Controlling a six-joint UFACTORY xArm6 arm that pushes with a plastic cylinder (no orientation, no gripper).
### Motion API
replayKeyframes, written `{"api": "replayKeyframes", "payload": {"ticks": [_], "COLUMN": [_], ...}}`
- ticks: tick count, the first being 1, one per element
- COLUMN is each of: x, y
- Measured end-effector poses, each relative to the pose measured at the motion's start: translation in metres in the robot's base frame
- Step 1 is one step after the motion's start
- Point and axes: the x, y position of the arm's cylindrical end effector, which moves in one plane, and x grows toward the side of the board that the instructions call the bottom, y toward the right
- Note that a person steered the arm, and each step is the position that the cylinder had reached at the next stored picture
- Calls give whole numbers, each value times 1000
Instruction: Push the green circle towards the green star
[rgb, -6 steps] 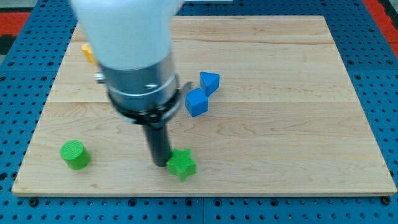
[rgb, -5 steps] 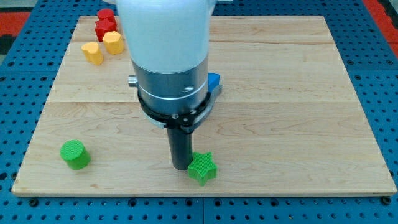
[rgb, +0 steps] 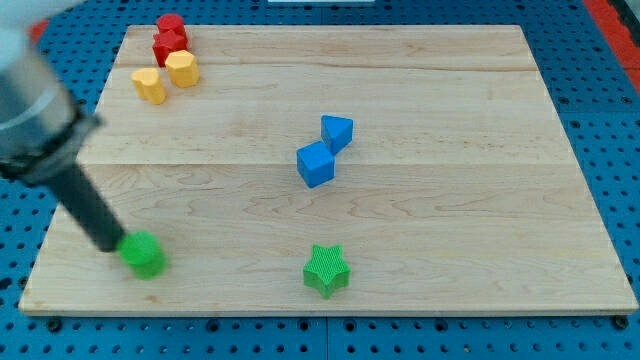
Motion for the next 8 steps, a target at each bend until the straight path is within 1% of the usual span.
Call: {"api": "replayKeyframes", "payload": {"ticks": [1,2,3,4,5,6,7,8], "x": [15,18,64,68,52,52,50,43], "y": [49,-47,-17,15,46,93,90,106]}}
